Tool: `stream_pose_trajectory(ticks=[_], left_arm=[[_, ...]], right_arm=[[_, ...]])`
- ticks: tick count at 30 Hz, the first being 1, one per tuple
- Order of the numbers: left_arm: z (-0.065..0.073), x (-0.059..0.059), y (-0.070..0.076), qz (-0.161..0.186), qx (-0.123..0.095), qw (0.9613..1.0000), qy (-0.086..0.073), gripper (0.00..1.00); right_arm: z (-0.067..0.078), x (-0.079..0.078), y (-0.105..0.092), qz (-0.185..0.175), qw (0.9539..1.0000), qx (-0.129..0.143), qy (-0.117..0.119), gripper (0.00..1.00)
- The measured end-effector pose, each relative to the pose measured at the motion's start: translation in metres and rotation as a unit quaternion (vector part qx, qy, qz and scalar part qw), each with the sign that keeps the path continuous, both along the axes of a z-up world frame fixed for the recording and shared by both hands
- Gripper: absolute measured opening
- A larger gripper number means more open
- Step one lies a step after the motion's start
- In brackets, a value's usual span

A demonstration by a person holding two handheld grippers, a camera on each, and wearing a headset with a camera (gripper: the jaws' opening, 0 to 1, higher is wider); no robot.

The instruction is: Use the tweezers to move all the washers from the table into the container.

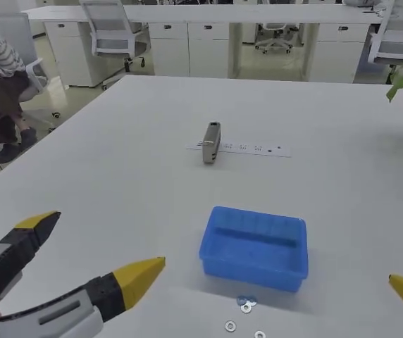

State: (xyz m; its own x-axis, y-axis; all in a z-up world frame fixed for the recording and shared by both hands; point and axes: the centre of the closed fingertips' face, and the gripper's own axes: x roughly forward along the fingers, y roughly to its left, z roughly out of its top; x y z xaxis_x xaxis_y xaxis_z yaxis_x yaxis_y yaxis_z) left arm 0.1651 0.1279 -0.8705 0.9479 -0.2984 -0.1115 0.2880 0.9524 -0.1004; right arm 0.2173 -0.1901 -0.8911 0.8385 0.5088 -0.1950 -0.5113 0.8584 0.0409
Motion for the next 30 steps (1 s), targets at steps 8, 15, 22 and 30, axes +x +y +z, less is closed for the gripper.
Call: stream_pose_trajectory(ticks=[8, 15, 22, 30], left_arm=[[-0.003, 0.002, 0.000, 0.001, -0.001, 1.0000, 0.006, 0.97], [-0.012, 0.011, -0.003, -0.008, 0.000, 0.9998, 0.020, 0.97], [-0.039, 0.015, -0.016, -0.090, 0.065, 0.9907, 0.079, 0.90], [-0.076, 0.021, -0.032, -0.163, 0.069, 0.9692, 0.171, 0.68]], right_arm=[[-0.003, 0.003, 0.003, 0.007, 0.9999, -0.006, 0.007, 0.85], [-0.009, 0.010, 0.004, 0.007, 0.9998, -0.012, 0.015, 0.85], [-0.039, 0.009, 0.023, 0.048, 0.9942, -0.055, 0.080, 0.85], [-0.059, -0.002, 0.072, 0.142, 0.9829, -0.057, 0.102, 0.64]])
